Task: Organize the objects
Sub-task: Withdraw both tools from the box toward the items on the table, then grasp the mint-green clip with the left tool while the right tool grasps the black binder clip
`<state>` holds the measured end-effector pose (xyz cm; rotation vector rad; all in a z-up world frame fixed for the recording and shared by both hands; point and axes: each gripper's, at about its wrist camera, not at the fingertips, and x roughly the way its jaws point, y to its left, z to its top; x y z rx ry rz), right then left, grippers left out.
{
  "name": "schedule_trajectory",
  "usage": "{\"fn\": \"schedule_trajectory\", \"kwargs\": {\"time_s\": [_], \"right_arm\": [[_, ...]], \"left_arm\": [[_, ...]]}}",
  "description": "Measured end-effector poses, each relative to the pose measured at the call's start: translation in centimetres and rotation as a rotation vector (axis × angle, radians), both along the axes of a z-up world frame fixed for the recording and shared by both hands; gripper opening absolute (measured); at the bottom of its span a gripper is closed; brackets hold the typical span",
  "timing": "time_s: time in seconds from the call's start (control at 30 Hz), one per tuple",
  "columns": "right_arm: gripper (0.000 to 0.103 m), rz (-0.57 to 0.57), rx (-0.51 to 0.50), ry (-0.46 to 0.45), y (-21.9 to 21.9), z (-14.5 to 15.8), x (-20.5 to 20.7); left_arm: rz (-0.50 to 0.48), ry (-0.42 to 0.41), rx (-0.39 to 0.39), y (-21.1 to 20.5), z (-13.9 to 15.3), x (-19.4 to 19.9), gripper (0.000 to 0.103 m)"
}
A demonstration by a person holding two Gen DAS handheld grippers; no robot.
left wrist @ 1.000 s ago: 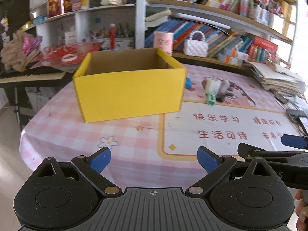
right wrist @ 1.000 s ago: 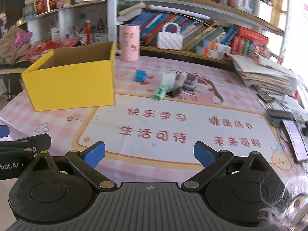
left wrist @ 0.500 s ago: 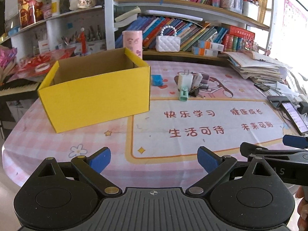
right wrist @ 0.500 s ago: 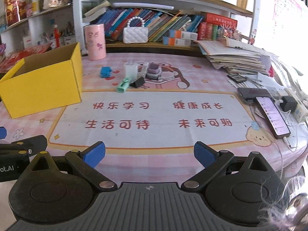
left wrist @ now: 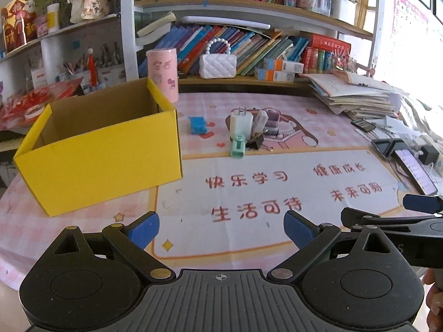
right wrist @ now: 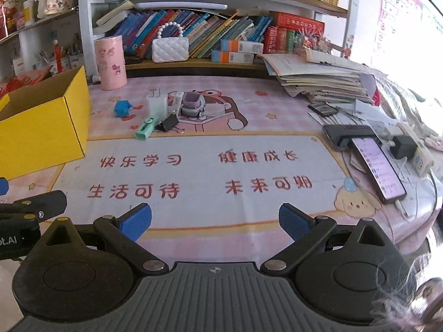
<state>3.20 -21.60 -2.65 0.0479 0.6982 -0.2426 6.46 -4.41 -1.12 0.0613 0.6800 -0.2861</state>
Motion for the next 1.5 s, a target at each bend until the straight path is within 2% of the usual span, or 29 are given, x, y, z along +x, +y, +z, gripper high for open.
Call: {"fn": "schedule_trajectory", "kwargs": {"time_s": [0.6,0.73,0.83,1.03,1.17,1.3,1.5], "right_arm": [[0.098,0.092,-0.019,0.021,-4.9,0.0,8.0],[0.096,0.111,-0.011,0.027,-6.5,-0.3,9.9],[0.088,0.131,-0.006,0.025,-7.4,-0.3,11.0],[0.07,0.176,0.016,0.014,-9.1,-0.5,12.9],[0.061,0.21,0.041,0.014,-10.0,-0.7,14.0],[0.058,0.261,0.052,0.016,-10.4,-0.9,15.0],[0.058,0.316,0.037,0.021,-10.7,-1.4,16.0]], "left_arm": [[0.062,0.033,-0.019,-4.6,-0.7,6.4,0.097],[0.075,0.039,-0.013,-5.9,-0.9,7.7,0.096],[0.09,0.044,-0.007,-6.7,-1.1,8.6,0.096],[0.118,0.064,0.011,-8.2,-1.5,10.8,0.078],[0.121,0.085,0.02,-9.0,-1.9,12.9,0.058],[0.127,0.093,0.03,-9.5,-2.5,15.4,0.046],[0.147,0.143,0.044,-10.2,-4.4,19.3,0.04]]}}
